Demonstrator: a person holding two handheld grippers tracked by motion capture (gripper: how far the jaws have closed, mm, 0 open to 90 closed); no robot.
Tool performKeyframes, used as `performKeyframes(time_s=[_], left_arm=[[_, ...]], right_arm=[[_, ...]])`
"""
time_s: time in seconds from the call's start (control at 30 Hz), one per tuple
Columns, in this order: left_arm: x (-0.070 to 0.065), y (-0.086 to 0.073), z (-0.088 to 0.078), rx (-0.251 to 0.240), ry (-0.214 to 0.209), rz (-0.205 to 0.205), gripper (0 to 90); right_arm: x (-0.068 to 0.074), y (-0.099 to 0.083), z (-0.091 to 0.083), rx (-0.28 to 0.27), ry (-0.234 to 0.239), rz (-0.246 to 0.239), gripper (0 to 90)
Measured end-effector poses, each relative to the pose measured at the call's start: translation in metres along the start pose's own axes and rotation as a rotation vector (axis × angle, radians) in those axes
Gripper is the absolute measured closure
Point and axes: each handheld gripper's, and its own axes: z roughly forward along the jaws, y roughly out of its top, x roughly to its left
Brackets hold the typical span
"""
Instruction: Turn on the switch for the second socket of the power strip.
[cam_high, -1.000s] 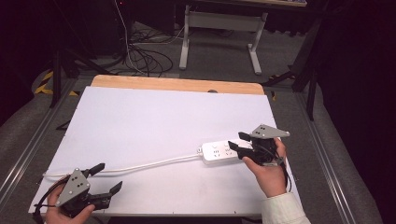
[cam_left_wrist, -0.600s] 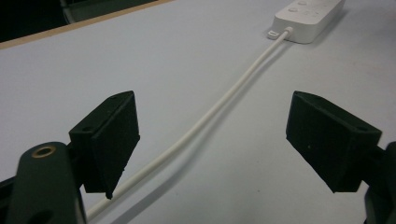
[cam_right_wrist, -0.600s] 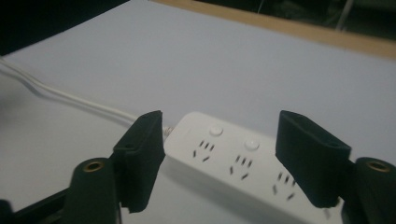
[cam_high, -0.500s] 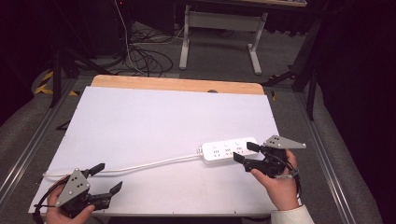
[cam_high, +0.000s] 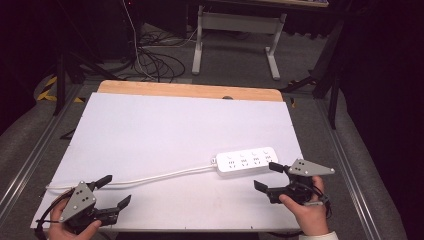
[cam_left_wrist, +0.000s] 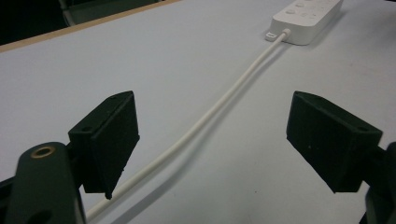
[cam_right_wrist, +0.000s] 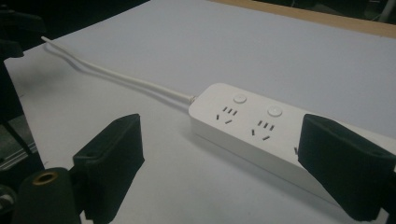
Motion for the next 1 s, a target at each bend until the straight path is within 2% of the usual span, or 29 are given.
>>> performKeyframes(time_s=[0.13, 0.4, 0.5, 0.67, 0.9, 1.0], left_arm=[[0.000, 0.000, -0.001, 0.000, -0.008, -0.001, 17.1], [0.000, 0.001, -0.003, 0.012, -0.017, 0.023, 14.3], [0.000, 0.000, -0.004, 0.015, -0.037, 0.031, 11.1], [0.001, 0.000, -0.004, 0.018, -0.043, 0.045, 9.4], [0.002, -0.001, -0.005, 0.020, -0.058, 0.057, 7.9], [0.002, -0.002, -0.006, 0.027, -0.059, 0.057, 7.5]], right_arm=[[0.001, -0.007, -0.001, -0.003, 0.013, -0.009, 11.1], [0.002, -0.024, 0.000, 0.003, 0.027, -0.033, 9.3], [0.002, -0.030, 0.002, 0.006, 0.021, -0.036, 9.2], [0.003, -0.041, 0.006, 0.020, 0.008, -0.039, 9.1], [0.004, -0.056, 0.015, 0.080, -0.012, -0.055, 9.1], [0.004, -0.059, 0.016, 0.085, -0.016, -0.055, 9.1]])
